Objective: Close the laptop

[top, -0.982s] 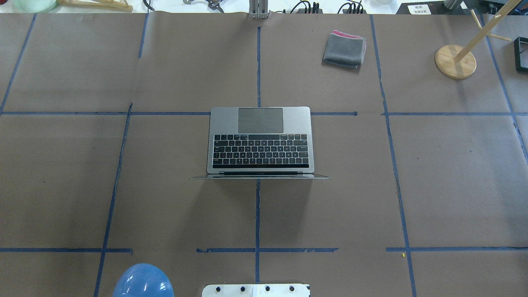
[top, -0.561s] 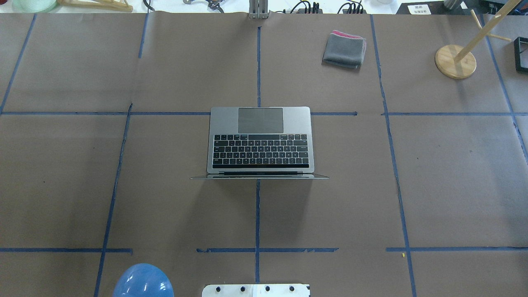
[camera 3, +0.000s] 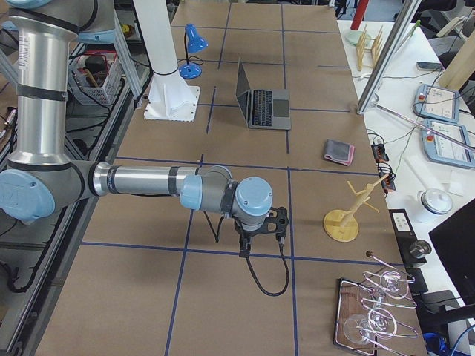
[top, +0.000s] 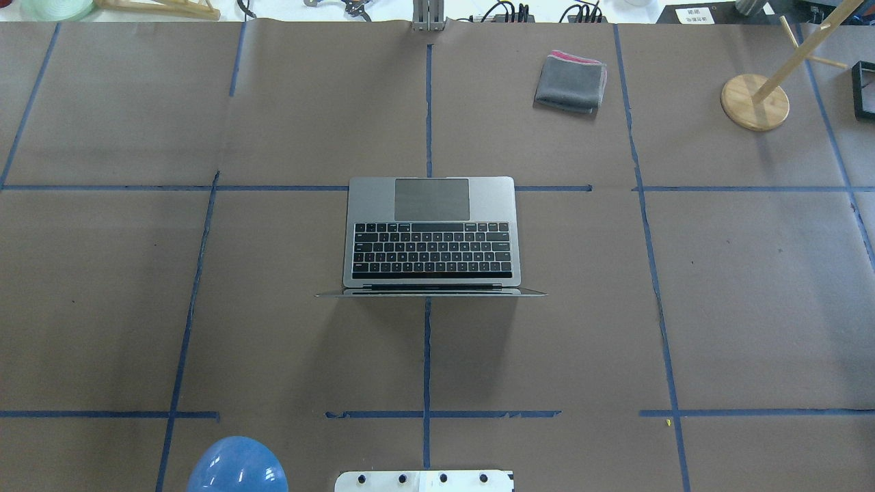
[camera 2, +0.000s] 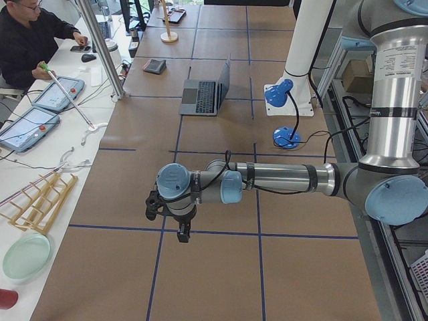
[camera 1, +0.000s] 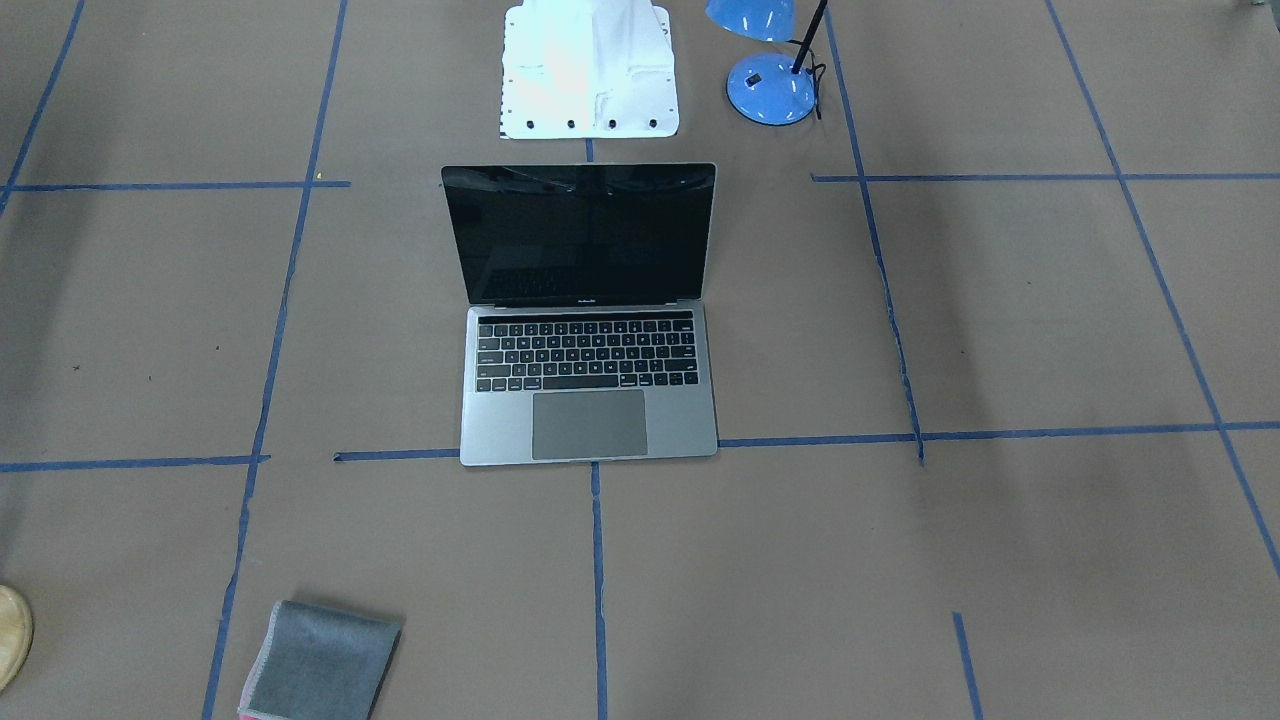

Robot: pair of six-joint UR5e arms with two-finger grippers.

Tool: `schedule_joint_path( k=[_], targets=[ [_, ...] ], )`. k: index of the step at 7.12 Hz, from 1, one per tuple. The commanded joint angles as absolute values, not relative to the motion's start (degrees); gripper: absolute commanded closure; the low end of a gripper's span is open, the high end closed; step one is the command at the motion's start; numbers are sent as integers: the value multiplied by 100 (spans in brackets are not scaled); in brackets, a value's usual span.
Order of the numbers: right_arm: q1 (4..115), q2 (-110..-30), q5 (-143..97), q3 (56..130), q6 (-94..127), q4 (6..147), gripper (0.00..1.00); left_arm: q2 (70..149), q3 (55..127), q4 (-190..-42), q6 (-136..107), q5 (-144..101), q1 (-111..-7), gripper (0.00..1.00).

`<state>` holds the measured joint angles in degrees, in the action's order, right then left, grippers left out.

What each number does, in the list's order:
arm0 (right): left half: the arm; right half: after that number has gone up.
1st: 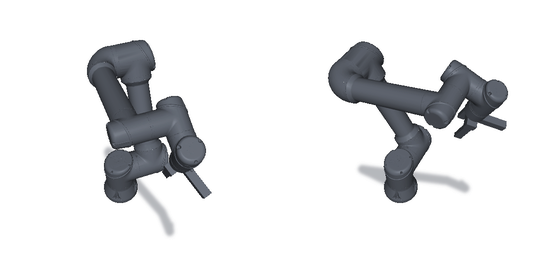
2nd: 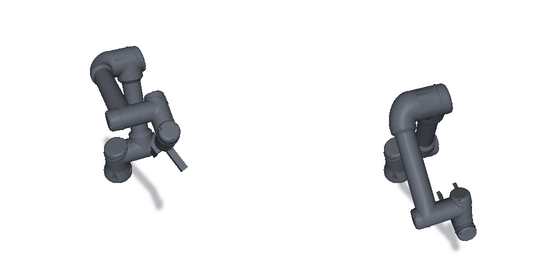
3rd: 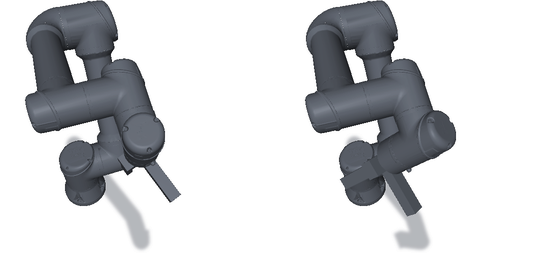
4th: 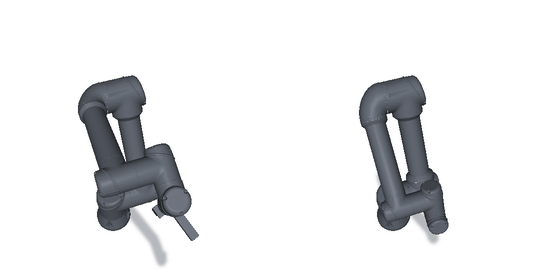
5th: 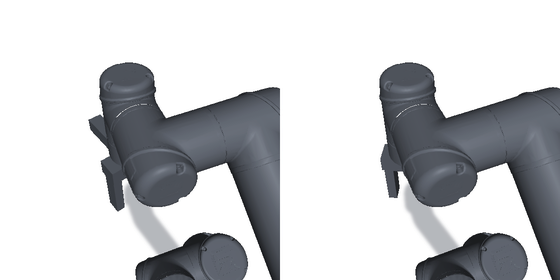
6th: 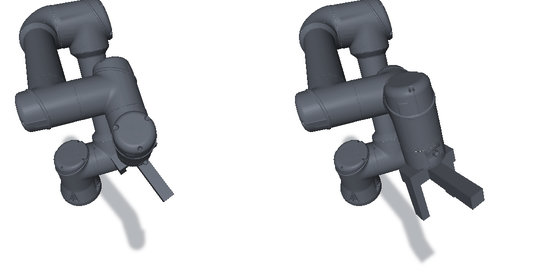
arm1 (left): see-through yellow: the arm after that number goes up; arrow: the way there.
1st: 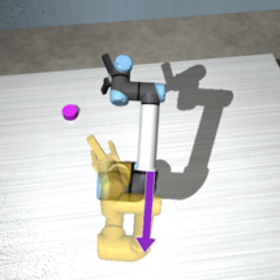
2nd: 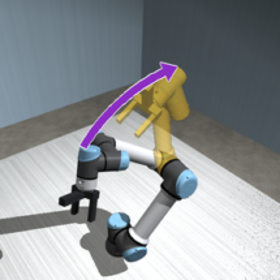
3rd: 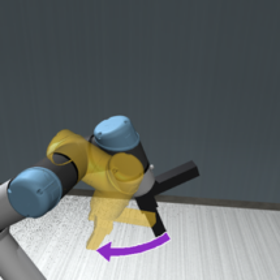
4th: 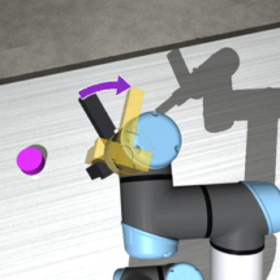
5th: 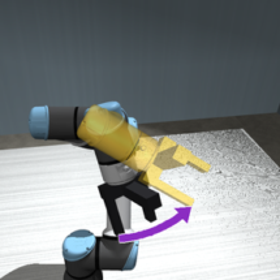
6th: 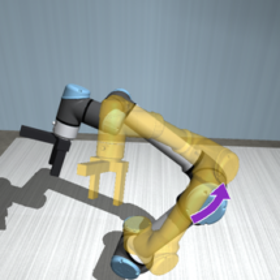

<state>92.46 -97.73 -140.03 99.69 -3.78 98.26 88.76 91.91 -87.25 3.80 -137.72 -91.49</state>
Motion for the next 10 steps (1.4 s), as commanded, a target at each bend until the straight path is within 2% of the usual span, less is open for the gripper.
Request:
schedule_joint_path(
  k=[1,7,8,10],
  targets=[
    [9246,-9765,-14010,9976,-378,9817,0,8877,9185,-8728,387,-13772,-9149,0],
    [9246,-9747,-13992,10266,-387,9826,0,8990,9553,-8710,343,-13799,-9141,0],
    [9246,-9512,-14027,10335,-369,9870,0,9009,9719,-8701,334,-13816,-9141,0],
    [9246,-9492,-14088,10274,-378,9835,0,8991,10944,-8631,-845,-13816,-9010,0]
  ],
)
